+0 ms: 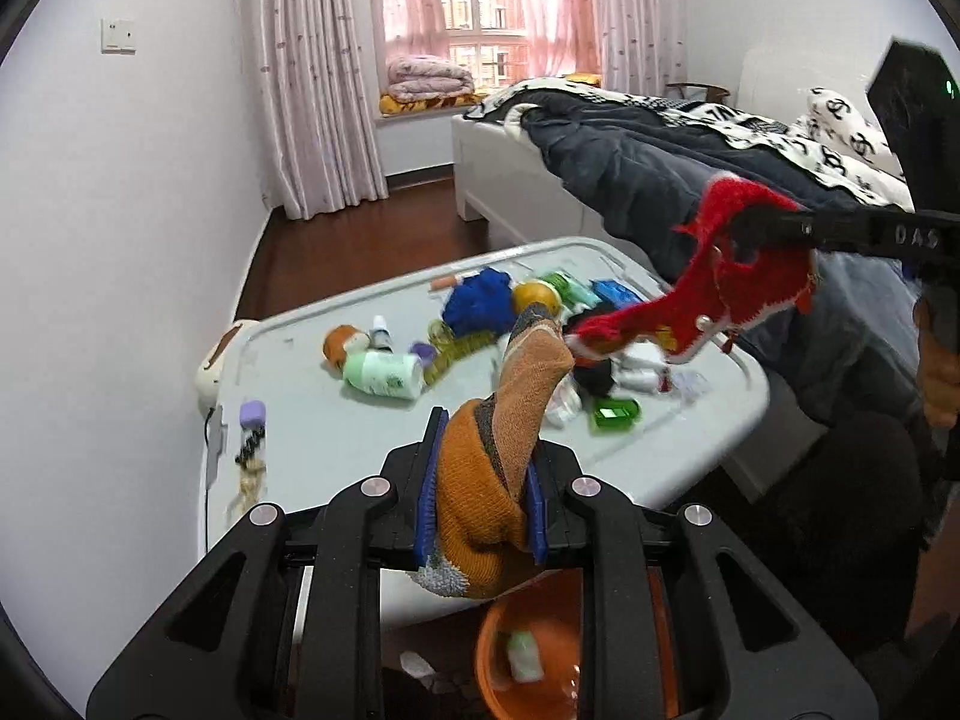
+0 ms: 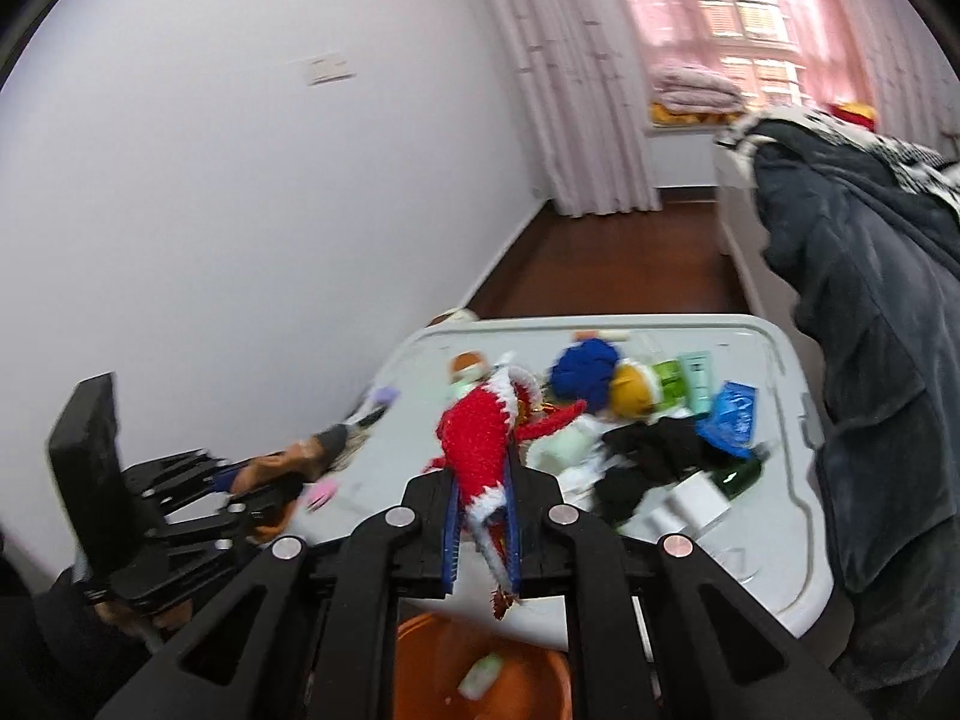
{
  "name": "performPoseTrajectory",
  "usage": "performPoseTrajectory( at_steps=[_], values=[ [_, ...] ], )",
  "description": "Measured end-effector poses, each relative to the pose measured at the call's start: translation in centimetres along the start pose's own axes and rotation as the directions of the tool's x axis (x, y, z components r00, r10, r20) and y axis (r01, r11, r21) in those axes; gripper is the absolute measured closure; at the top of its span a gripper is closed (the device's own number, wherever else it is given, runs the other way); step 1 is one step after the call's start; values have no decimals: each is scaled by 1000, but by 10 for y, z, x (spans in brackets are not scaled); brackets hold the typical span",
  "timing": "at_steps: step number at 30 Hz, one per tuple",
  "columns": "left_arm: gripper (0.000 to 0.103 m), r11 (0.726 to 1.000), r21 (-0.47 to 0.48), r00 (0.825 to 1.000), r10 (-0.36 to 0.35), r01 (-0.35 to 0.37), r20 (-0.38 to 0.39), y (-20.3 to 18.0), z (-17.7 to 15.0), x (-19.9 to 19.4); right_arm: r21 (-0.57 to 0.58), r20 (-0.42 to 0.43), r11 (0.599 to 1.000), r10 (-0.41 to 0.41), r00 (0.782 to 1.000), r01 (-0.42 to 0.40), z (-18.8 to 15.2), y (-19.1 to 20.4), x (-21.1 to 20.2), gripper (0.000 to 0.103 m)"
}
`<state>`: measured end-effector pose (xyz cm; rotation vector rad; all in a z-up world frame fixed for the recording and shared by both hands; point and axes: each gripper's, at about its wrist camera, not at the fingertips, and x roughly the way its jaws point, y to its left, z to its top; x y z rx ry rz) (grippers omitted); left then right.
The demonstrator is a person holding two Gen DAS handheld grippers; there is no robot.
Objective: Collect trash
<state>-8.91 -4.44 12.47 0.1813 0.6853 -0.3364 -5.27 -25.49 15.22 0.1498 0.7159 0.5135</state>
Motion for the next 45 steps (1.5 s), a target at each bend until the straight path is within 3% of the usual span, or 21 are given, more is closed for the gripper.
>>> performPoseTrajectory(
  at_steps=[4, 8, 9, 10, 11, 12, 13, 15, 17, 19, 21, 22, 24, 26, 29, 35, 36, 38, 41, 44, 45],
  values=[
    [81, 1000, 3, 998, -20, 20, -57, -10, -36, -6, -43, -84, 999, 19, 996, -23, -29, 26, -1, 91],
    [77, 997, -26, 983, -69, 66, -170, -18, -79, 15, -64, -221, 998, 1, 975, -15, -74, 34, 23, 90],
    [72, 997, -28, 976, -73, 68, -205, -21, -91, 25, -54, -272, 998, 0, 962, -15, -89, 32, 36, 87],
    [51, 998, -23, 970, -70, 66, -234, -24, -103, 34, -54, -330, 998, -11, 944, -8, -107, 30, 52, 82],
    [23, 998, -11, 965, -59, 58, -256, -27, -113, 42, -70, -375, 998, -33, 926, 7, -122, 28, 68, 66],
    [15, 999, -2, 959, -52, 54, -277, -28, -121, 50, -87, -416, 996, -55, 908, 21, -136, 25, 83, 42],
    [14, 998, 4, 946, -60, 64, -319, -31, -132, 62, -99, -442, 994, -78, 894, 38, -148, 21, 95, 39],
    [14, 997, -15, 910, -81, 82, -406, -31, -146, 81, -106, -523, 992, -116, 844, 71, -171, 7, 125, 55],
    [14, 996, -39, 903, -90, 81, -420, -25, -147, 84, -67, -575, 994, -111, 811, 89, -178, -5, 136, 59],
    [14, 994, -59, 911, -106, 90, -398, -20, -143, 80, -17, -539, 996, -79, 839, 83, -167, -15, 125, 58],
    [14, 992, -74, 917, -119, 98, -380, -16, -138, 76, -50, -478, 991, -131, 868, 122, -148, -23, 111, 44],
    [14, 991, -81, 918, -128, 105, -375, -16, -135, 75, -78, -430, 984, -179, 885, 161, -133, -30, 101, 42],
    [14, 989, -91, 919, -143, 117, -368, -15, -129, 75, -115, -377, 967, -253, 891, 226, -112, -44, 94, 41],
    [14, 987, -94, 920, -153, 128, -360, -17, -120, 78, -148, -339, 940, -341, 877, 308, -89, -67, 93, 41],
    [14, 989, -76, 925, -148, 130, -349, -22, -105, 87, -151, -366, 920, -392, 844, 361, -70, -100, 107, 41],
    [14, 984, -90, 919, -174, 151, -354, -43, -70, 117, -256, -489, 904, -428, 760, 344, -65, -135, 178, 42],
    [14, 983, -98, 918, -177, 152, -355, -46, -66, 123, -260, -527, 906, -422, 738, 333, -70, -140, 191, 51],
    [14, 981, -132, 914, -183, 144, -363, -52, -56, 135, -167, -546, 941, -336, 768, 293, -69, -145, 191, 77],
    [14, 974, -176, 908, -199, 142, -369, -56, -49, 149, -170, -524, 929, -368, 768, 330, -74, -146, 181, 78],
    [14, 972, -203, 906, -190, 120, -378, -62, -44, 163, -118, -492, 933, -352, 797, 339, -78, -155, 165, 78],
    [14, 971, -212, 905, -187, 112, -381, -63, -44, 167, -81, -461, 940, -330, 824, 331, -75, -159, 154, 79]
  ],
)
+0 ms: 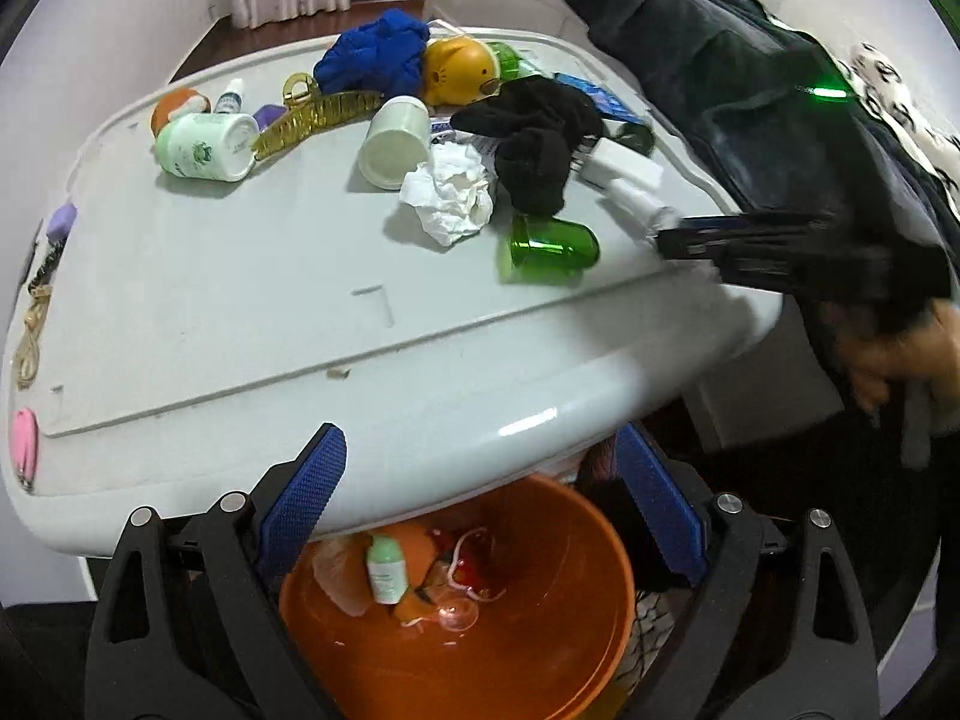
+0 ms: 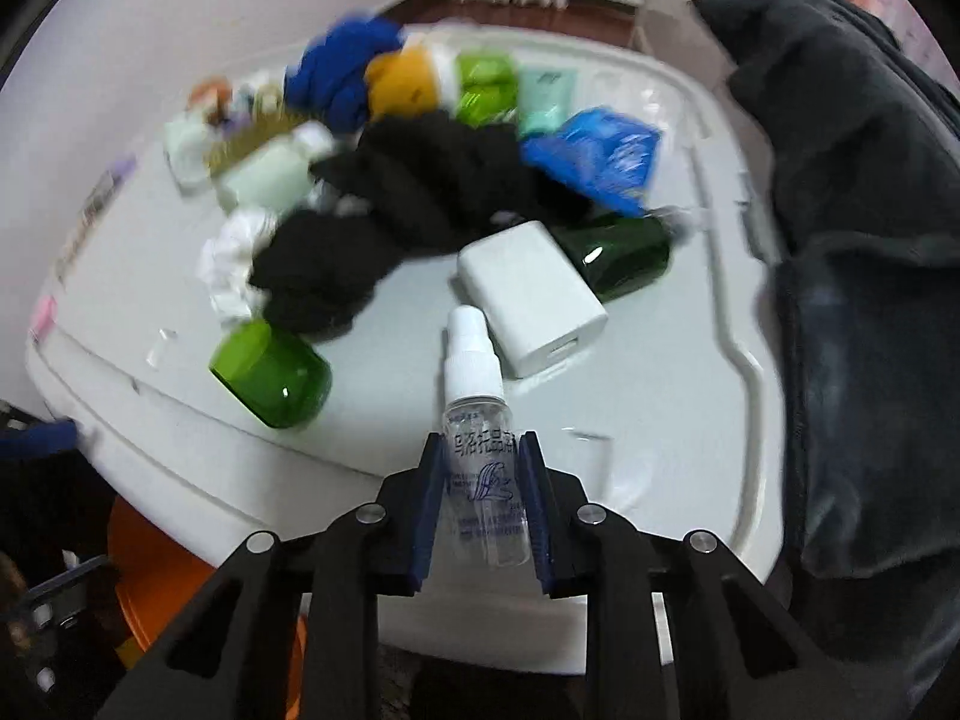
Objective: Collect trash
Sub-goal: 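Grasp the small clear spray bottle with the right gripper while the left gripper grasps the green cup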
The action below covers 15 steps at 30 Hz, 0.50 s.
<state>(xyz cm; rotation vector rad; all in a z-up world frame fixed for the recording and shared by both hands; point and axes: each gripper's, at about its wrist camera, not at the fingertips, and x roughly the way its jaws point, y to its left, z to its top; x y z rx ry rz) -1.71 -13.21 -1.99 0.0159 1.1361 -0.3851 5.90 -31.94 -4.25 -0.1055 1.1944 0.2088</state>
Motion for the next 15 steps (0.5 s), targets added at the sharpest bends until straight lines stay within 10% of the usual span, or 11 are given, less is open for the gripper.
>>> performPoseTrajectory(
  at_steps=[6, 15],
  values=[
    [14, 996, -76, 997, 54, -49, 58, -21, 32, 20, 183, 285, 970, 106, 953, -162, -16, -50, -65, 79],
    [14, 991, 41, 987, 124, -129, 103, -57, 72, 67, 280, 345, 938, 101, 933, -205, -27, -75, -80, 78]
  ],
)
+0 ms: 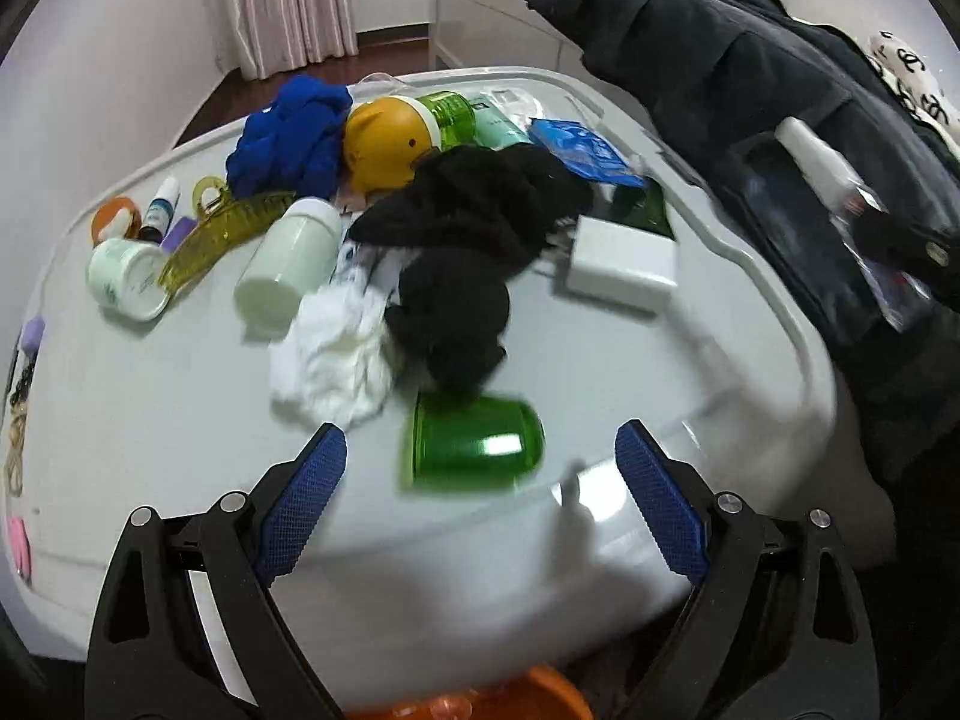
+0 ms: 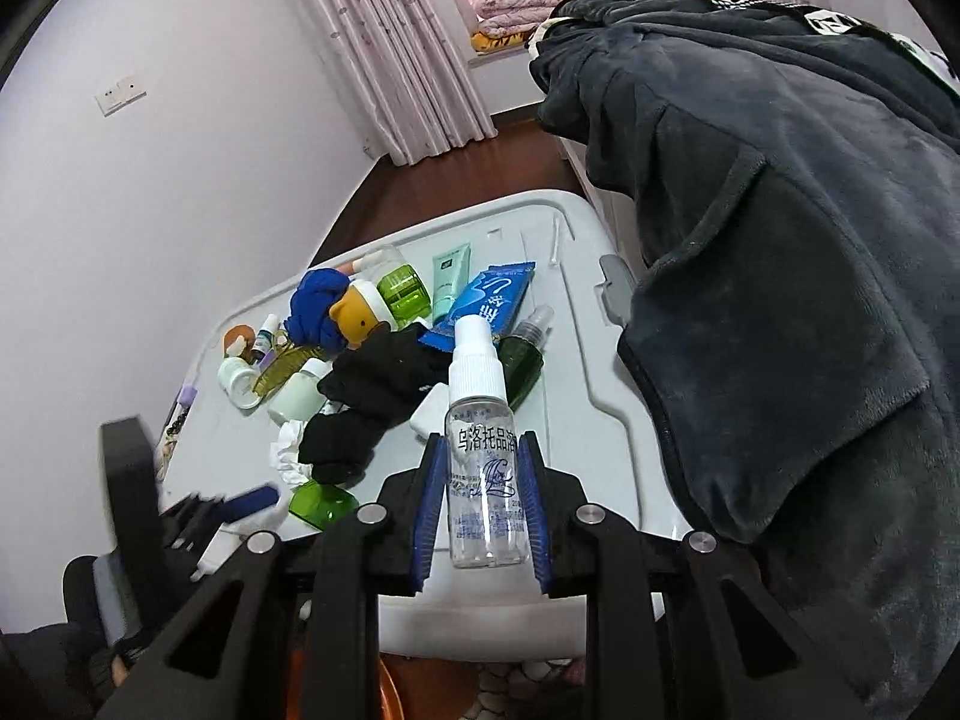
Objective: Collect trash
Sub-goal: 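Grasp the small clear spray bottle with the right gripper while the left gripper grasps the green cup, then lower the spray bottle and green cup over the orange bucket and release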
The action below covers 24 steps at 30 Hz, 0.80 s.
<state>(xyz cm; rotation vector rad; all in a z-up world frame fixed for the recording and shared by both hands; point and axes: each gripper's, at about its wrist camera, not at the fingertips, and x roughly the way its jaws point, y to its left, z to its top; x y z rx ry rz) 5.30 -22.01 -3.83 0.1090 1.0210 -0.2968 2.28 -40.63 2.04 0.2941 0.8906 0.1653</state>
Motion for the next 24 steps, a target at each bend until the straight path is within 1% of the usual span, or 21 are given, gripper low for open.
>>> performPoseTrajectory(
  at_steps=[2, 3, 4, 5, 6, 7, 9, 11, 13, 15, 17, 18, 20, 22, 24],
  values=[
    [15, 1000, -18, 1000, 2, -2, -13, 3, 0, 17, 3, -5, 1000, 5, 1000, -5, -2, -1, 1, 78],
    [16, 1000, -15, 1000, 14, -14, -5, 5, -2, 18, 6, -7, 1000, 9, 1000, -9, -1, 0, 4, 78],
    [24, 1000, 9, 998, 28, -29, 47, 5, -6, 15, 6, -9, 1000, 10, 1000, -10, -2, -1, 5, 78],
    [39, 1000, 27, 997, 10, -12, 73, 4, -10, 12, 4, -12, 1000, 8, 1000, -8, -1, 1, 6, 78],
    [53, 999, 45, 995, 5, -10, 99, 2, -13, 9, 2, -13, 1000, 6, 1000, -6, -1, 1, 7, 78],
    [57, 997, 75, 993, -8, -1, 116, 1, -17, 6, -1, -15, 1000, 5, 1000, -5, -1, 2, 7, 78],
    [58, 996, 90, 992, -12, 1, 123, 2, -19, 4, -11, -23, 1000, 3, 1000, -3, -1, 7, 11, 78],
    [58, 996, 84, 993, -24, 14, 117, 10, -21, -1, -31, -29, 1000, -4, 1000, 3, -1, 14, 14, 78],
    [58, 996, 80, 991, -38, 28, 126, 19, -27, -17, -52, -27, 999, -5, 1000, 3, -1, 21, 16, 78],
    [58, 996, 87, 989, -43, 30, 143, 26, -31, -42, -65, -25, 998, 3, 1000, -4, -1, 28, 16, 78],
    [58, 995, 93, 986, -40, 25, 162, 38, -39, -74, -72, -22, 997, 14, 1000, -15, -3, 37, 16, 79],
    [58, 995, 93, 985, -36, 21, 167, 43, -41, -83, -76, -23, 997, 22, 999, -24, -5, 42, 14, 79],
    [58, 996, 91, 983, -34, 18, 179, 59, -52, -116, -78, -28, 995, 55, 998, -57, -14, 57, 8, 79],
    [58, 996, 91, 983, -3, -14, 184, 74, -66, -145, -77, -39, 992, 95, 995, -98, -25, 73, 1, 79],
    [58, 997, 71, 984, 10, -22, 176, 87, -76, -159, -89, -48, 989, 116, 992, -120, -38, 90, -6, 79]
  ],
)
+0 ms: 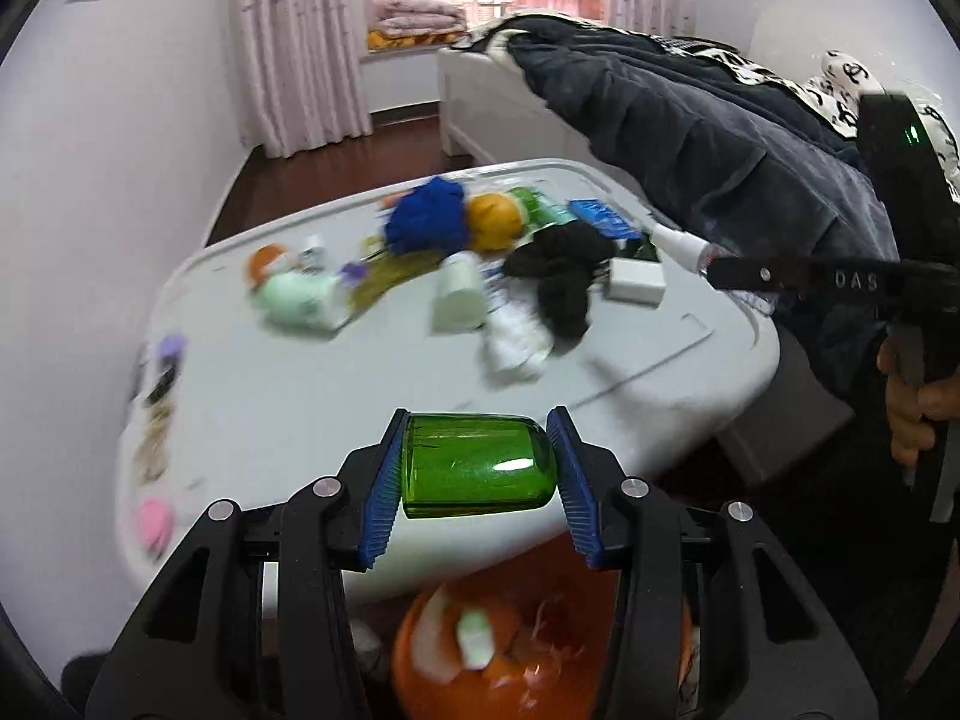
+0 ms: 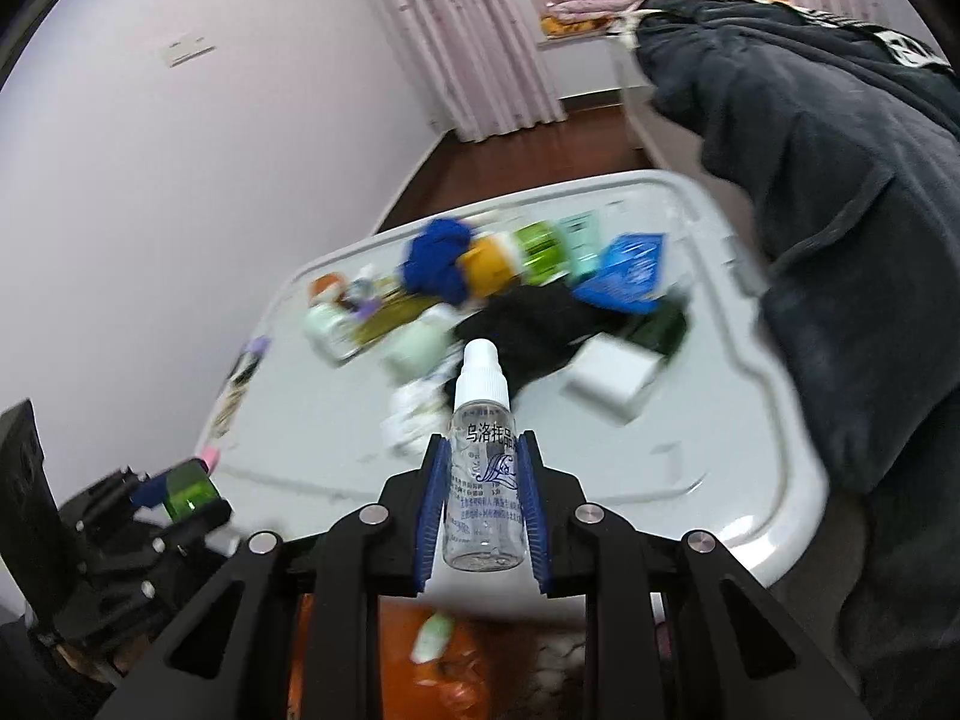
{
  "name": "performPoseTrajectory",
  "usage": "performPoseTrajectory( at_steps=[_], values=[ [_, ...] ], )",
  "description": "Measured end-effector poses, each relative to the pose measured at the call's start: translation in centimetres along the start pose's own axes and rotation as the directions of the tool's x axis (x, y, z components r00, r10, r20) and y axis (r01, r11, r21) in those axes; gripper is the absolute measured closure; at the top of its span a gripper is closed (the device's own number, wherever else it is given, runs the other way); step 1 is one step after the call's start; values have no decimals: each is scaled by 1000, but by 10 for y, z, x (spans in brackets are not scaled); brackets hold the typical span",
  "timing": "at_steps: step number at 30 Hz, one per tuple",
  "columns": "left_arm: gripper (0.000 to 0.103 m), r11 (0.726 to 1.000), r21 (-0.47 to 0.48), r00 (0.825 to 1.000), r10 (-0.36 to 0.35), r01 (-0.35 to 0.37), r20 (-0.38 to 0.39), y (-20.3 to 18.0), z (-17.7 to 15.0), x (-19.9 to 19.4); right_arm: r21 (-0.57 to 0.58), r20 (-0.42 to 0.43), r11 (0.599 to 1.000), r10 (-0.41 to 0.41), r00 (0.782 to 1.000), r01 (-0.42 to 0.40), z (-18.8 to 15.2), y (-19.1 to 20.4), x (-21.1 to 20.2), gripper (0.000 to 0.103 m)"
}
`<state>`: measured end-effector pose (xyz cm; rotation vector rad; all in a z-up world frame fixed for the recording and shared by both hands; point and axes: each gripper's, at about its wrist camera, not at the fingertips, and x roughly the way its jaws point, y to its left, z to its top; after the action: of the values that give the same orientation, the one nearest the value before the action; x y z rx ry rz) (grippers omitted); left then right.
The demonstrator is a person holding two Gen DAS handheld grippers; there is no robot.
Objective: Collect trash
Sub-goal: 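Lower the spray bottle and green cup over the orange bucket and release, then grasp the white box with the right gripper while the left gripper grasps the white tissue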
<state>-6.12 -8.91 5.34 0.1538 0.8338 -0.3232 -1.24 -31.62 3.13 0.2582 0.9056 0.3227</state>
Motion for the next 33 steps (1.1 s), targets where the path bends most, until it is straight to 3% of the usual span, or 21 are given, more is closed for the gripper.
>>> performPoseTrajectory(
  at_steps=[6, 14, 15, 16, 17, 18, 19, 21, 23, 25, 27, 29, 33],
  values=[
    [58, 999, -41, 998, 25, -27, -65, 18, -50, -16, -42, -41, 997, 63, 997, -65, -36, 56, -15, 79],
    [57, 997, -78, 990, -29, 18, -141, 21, -81, -8, -113, -165, 989, 74, 983, -93, -79, 99, -10, 79],
    [53, 997, -80, 987, -28, 16, -156, 21, -83, -4, -115, -179, 989, 69, 981, -91, -83, 99, -5, 78],
    [35, 997, -81, 985, -29, 15, -171, 20, -86, 0, -113, -205, 990, 65, 977, -89, -90, 98, 4, 78],
    [18, 996, -83, 982, -31, 15, -187, 21, -89, 5, -109, -240, 990, 61, 969, -89, -97, 96, 16, 67],
    [16, 995, -93, 978, -40, 21, -206, 23, -94, 12, -105, -264, 991, 53, 963, -83, -102, 94, 25, 44],
    [15, 994, -101, 972, -55, 33, -227, 23, -97, 17, -102, -283, 993, 34, 959, -65, -108, 90, 34, 39],
    [15, 991, -127, 953, -75, 39, -292, 27, -103, 32, -96, -315, 995, 7, 949, -39, -115, 82, 50, 53],
    [15, 986, -164, 946, -91, 41, -310, 34, -105, 36, -49, -328, 998, 24, 945, -42, -111, 72, 52, 57],
    [15, 982, -182, 953, -100, 49, -285, 39, -99, 32, -25, -276, 999, 31, 961, -39, -92, 60, 40, 57],
    [15, 982, -183, 963, -98, 52, -251, 41, -87, 30, -66, -218, 998, -35, 975, 21, -64, 50, 29, 46],
    [15, 984, -171, 969, -92, 53, -231, 40, -74, 33, -100, -166, 991, -104, 981, 89, -40, 37, 24, 41],
    [15, 989, -139, 978, -73, 45, -197, 33, -44, 45, -146, -116, 952, -287, 951, 270, 19, -3, 46, 39]
  ],
)
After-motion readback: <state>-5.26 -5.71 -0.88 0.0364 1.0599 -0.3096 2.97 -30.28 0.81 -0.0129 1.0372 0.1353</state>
